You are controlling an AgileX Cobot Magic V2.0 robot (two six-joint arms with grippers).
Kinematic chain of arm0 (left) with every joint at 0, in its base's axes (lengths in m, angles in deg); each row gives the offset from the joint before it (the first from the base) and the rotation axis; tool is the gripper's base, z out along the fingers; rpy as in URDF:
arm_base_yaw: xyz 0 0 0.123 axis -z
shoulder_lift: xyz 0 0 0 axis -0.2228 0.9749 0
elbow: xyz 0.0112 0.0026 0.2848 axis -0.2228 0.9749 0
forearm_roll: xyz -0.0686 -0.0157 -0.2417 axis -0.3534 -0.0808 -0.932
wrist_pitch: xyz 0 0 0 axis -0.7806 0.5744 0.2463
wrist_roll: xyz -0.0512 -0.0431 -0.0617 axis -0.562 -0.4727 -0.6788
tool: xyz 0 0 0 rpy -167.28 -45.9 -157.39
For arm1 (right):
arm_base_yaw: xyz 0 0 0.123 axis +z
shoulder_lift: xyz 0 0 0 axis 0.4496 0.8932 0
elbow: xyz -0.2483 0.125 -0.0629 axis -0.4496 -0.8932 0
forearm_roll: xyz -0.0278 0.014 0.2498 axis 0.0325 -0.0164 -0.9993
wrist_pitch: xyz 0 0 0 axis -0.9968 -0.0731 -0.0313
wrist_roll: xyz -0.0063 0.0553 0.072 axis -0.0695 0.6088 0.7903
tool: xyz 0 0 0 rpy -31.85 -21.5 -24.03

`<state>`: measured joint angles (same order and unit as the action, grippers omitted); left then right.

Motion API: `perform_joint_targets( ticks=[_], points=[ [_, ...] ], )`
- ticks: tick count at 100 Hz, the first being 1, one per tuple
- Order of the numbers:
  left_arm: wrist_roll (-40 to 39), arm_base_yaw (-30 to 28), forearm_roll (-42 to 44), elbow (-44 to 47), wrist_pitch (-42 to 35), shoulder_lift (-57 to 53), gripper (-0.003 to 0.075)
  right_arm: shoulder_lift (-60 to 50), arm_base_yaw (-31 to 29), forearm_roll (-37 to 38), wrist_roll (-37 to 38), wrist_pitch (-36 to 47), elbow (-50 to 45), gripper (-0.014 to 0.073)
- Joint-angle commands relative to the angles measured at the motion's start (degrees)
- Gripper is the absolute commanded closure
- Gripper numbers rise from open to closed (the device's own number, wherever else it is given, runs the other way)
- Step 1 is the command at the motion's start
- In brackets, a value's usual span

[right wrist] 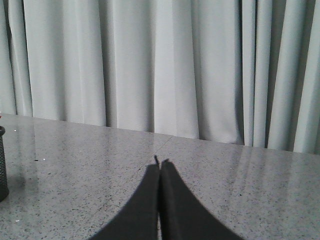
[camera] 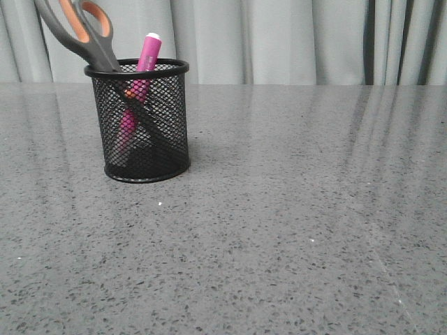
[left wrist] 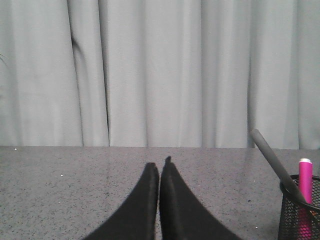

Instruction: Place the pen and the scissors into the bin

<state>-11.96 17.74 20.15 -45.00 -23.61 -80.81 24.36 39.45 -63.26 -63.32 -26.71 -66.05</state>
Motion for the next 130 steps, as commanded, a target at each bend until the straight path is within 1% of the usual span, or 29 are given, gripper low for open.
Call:
perform_joint_targets(
  ticks=[1, 17, 23, 28, 32, 38, 43, 68, 72, 86, 130],
  points=[
    [-0.53, -0.10, -0.77, -1.50, -3.33, 0.56, 0.0741, 0.45, -0.37, 0.19, -0.36, 4.15, 1.48, 0.0669],
    [-0.53, -0.10, -0.50, -1.10, -4.08, 0.68, 0.0741, 0.45, -0.37, 0.19, -0.36, 4.15, 1.48, 0.0669],
    [-1.85, -0.10, 2.63, 0.03, -4.66, 0.68, 0.0741, 0.45, -0.37, 0.19, -0.36, 4.15, 1.48, 0.0669],
    [-7.18, -0.22, 8.69, 1.67, -5.13, 0.68, 0.0741, 0.45, -0.37, 0.19, -0.36, 4.15, 1.48, 0.0669],
    [-13.89, -0.49, 15.11, 3.28, -5.25, 0.68, 0.0741, 0.45, -0.37, 0.19, -0.36, 4.15, 1.48, 0.0669],
    [-23.52, -0.86, 22.26, 5.78, -5.25, 0.54, 0.0741, 0.45, -0.37, 0.19, -0.36, 4.15, 1.48, 0.0669],
    [-26.76, -0.86, 25.00, 7.74, -5.25, -0.01, 0.0741, 0.45, -0.37, 0.19, -0.36, 4.15, 1.48, 0.0669],
    [-26.76, -0.86, 23.54, 14.81, -5.13, -5.40, 0.0741, 0.45, -0.37, 0.19, -0.36, 4.15, 1.48, 0.0669],
    [-26.76, -0.86, 23.29, 14.77, -3.44, -5.44, 0.0741, 0.45, -0.37, 0.19, -0.36, 4.15, 1.48, 0.0669],
    [-25.70, -0.86, 23.51, 14.77, -3.68, -5.46, 0.0741, 0.45, -0.37, 0.19, -0.36, 4.15, 1.48, 0.0669],
    [-25.71, -0.86, 23.39, 14.65, -3.12, -5.46, 0.0741, 0.45, -0.37, 0.19, -0.36, 4.15, 1.48, 0.0669]
  ],
)
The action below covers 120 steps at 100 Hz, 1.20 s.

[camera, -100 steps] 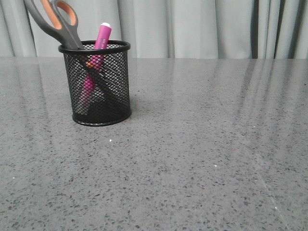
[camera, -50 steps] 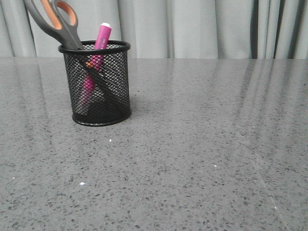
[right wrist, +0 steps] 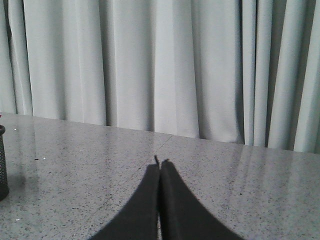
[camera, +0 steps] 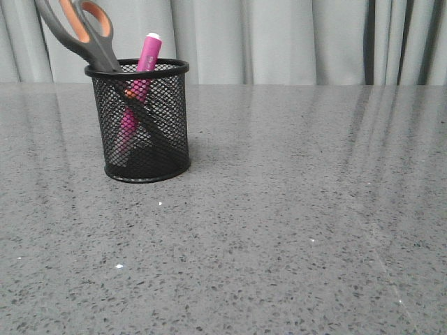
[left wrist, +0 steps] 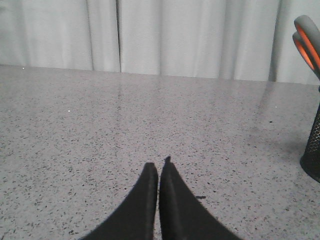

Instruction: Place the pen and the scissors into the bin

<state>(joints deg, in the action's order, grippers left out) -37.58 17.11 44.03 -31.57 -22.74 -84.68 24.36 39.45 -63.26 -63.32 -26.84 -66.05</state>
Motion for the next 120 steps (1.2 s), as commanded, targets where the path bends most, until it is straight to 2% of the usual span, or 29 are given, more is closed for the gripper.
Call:
perform_joint_targets(
  ticks=[1, 66, 78, 89, 109, 120],
  points=[
    [-0.09, -0.22, -0.49, 1.22, -3.98, -1.58, 0.0741, 0.45, -0.37, 0.19, -0.36, 4.28, 1.48, 0.0669],
    [-0.09, -0.22, -0.49, 1.22, -3.98, -1.58, 0.0741, 0.45, -0.37, 0.19, -0.25, 4.27, 1.37, 0.0669],
    [-0.09, -0.22, -0.49, 1.22, -3.98, -1.58, 0.0741, 0.45, -1.25, 0.74, -0.25, 0.70, 1.27, 0.0669],
    [-0.09, -0.22, -0.49, 1.22, -3.98, -1.58, 0.0741, 0.45, -4.37, 1.40, -0.25, -1.62, 1.27, 0.0669],
    [-0.09, -0.22, -0.49, 1.22, -3.98, -1.58, 0.0742, 0.45, -14.63, 1.40, -0.14, -6.11, 0.76, 0.0669],
    [-0.09, -0.22, -0.49, 1.22, -3.98, -1.58, 0.0741, -0.18, -15.69, 1.40, -0.14, -6.11, -1.98, 0.0669]
  ],
)
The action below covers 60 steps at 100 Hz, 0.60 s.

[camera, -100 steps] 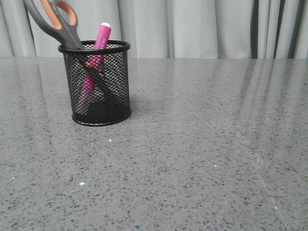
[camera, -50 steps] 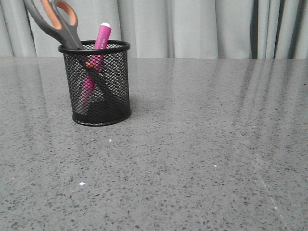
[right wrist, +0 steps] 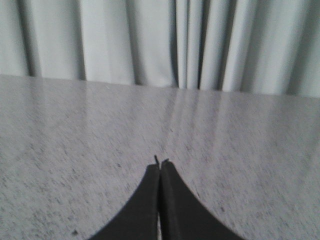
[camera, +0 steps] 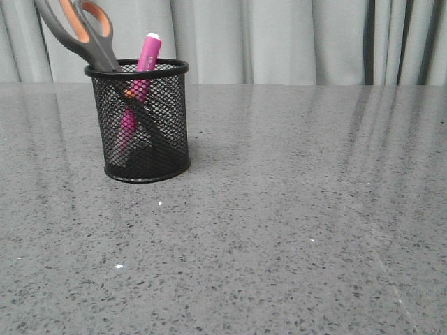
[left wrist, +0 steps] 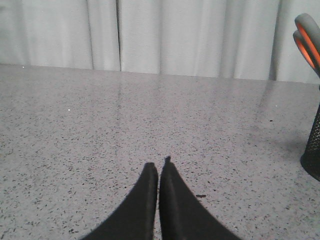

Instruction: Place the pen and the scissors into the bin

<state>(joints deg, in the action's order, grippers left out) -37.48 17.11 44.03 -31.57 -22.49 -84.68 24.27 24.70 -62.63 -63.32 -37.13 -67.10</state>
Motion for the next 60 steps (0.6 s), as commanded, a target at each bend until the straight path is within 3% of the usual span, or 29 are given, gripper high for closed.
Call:
perform_joint_targets(
  ticks=[1, 12, 28, 60],
  points=[
    [-0.19, -0.22, -0.49, 1.22, -4.23, -1.58, 0.0741, -0.23, -0.93, 0.77, -0.14, 4.18, -1.12, 0.0669],
    [-0.19, -0.22, -0.49, 1.22, -4.23, -1.58, 0.0741, -3.46, -0.93, 2.24, 0.32, -3.27, -1.02, 0.0669],
    [-0.19, -0.22, -0.49, 1.22, -4.23, -1.58, 0.0742, -5.29, -0.93, 3.53, 0.41, -7.14, -1.02, 0.0669],
    [-0.19, -0.22, -0.49, 1.22, -4.23, -1.58, 0.0741, -5.29, -0.93, 3.53, 0.41, -5.36, -1.02, 0.0669]
  ],
)
